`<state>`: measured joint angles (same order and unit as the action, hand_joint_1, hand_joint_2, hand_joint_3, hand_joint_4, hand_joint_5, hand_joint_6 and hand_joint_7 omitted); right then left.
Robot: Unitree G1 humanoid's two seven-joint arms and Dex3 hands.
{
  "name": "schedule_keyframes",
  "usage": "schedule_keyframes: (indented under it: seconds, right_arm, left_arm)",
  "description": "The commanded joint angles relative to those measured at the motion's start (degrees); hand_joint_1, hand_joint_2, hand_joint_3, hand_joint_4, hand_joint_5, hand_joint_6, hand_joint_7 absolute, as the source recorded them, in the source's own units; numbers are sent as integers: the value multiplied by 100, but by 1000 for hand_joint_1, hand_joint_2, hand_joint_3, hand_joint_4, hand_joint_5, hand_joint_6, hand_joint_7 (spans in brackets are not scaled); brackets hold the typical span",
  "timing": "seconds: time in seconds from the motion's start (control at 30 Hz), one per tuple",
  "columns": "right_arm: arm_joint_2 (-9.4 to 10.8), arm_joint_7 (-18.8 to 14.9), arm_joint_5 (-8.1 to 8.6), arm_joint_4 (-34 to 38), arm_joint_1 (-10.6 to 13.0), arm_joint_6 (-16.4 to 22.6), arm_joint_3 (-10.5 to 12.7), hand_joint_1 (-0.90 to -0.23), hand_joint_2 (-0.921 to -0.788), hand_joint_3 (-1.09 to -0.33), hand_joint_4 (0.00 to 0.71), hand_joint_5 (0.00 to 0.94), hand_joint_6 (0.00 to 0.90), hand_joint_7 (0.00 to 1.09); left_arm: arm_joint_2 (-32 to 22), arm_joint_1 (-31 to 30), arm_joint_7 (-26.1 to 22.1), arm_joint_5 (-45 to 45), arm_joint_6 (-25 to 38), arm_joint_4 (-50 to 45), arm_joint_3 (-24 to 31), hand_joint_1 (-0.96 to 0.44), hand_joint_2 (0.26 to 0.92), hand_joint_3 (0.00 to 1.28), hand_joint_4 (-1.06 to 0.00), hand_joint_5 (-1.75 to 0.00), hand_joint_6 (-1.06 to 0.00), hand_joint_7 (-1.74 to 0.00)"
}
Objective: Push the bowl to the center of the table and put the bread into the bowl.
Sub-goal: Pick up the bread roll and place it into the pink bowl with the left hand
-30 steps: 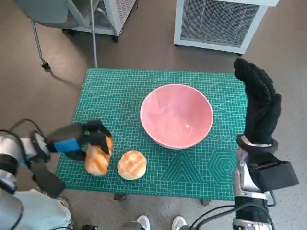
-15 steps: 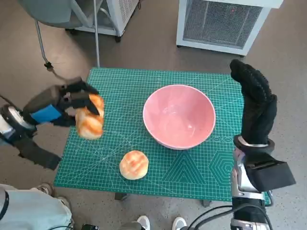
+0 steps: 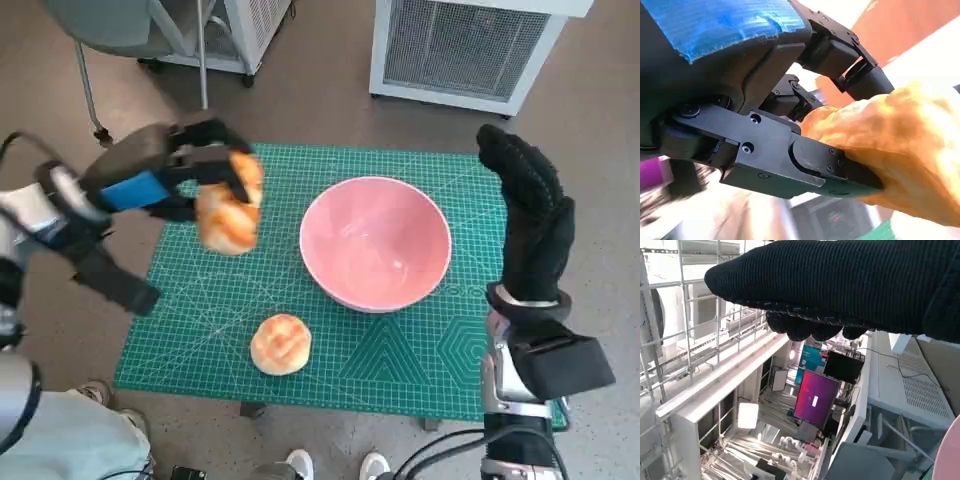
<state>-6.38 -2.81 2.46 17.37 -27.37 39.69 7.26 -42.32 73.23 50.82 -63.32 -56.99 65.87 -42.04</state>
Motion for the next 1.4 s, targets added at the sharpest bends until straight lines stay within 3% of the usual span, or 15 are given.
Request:
schedule_keyframes:
  seconds: [0.03,0.4,0.9,0.97,1.03,1.1,1.13,1.2,1.3,1.4]
  right_arm:
    - [31,-15,24,-30,182,-73,-33,-508,-921,-806,308,8,-1,593]
    - [23,10,22,-301,358,-131,-50,-509,-921,-805,308,7,-1,594]
    - [64,94,-4,-519,540,-213,-8,-516,-921,-798,310,8,-1,603]
    - [73,116,-13,-516,550,-220,-5,-516,-921,-797,310,8,-1,603]
    - [70,133,-12,-514,559,-224,-1,-516,-921,-797,311,8,-1,603]
    - [76,153,-23,-519,562,-230,-2,-515,-921,-797,311,8,-1,603]
    - [77,159,-26,-520,563,-232,-1,-515,-921,-797,311,8,-1,603]
    - [79,167,-26,-528,568,-239,3,-514,-921,-797,311,8,-1,603]
    - [90,181,-20,-538,567,-249,5,-513,-921,-797,312,8,-1,603]
    - [104,199,-20,-535,557,-257,-6,-511,-921,-798,312,8,-1,604]
  left_arm:
    - [515,355,-260,-161,264,-83,-160,-2,921,145,-584,-1159,-562,-1344]
    - [1552,577,-835,-203,636,344,-431,-2,920,100,-634,-1114,-611,-1284]
    - [2168,392,-1726,-65,1035,752,-643,-3,920,98,-621,-1101,-639,-1286]
    - [2264,309,-2435,261,998,863,-433,-3,920,104,-616,-1108,-630,-1292]
    - [2344,221,-3253,652,1025,958,-173,-2,921,159,-570,-1183,-545,-1350]
    - [2383,152,-3970,951,1165,988,22,-2,921,289,-440,-1343,-373,-1499]
    - [2395,127,-4241,1052,1244,985,83,-13,898,290,-353,-1201,-301,-1339]
    - [2398,101,-4655,1126,1445,943,116,-48,890,179,-222,-560,-164,-782]
    - [2354,93,-5075,1174,1621,831,134,-115,879,72,-85,-185,-57,-465]
    - [2302,59,-5603,1467,1634,740,344,-190,864,30,-27,-60,-23,-361]
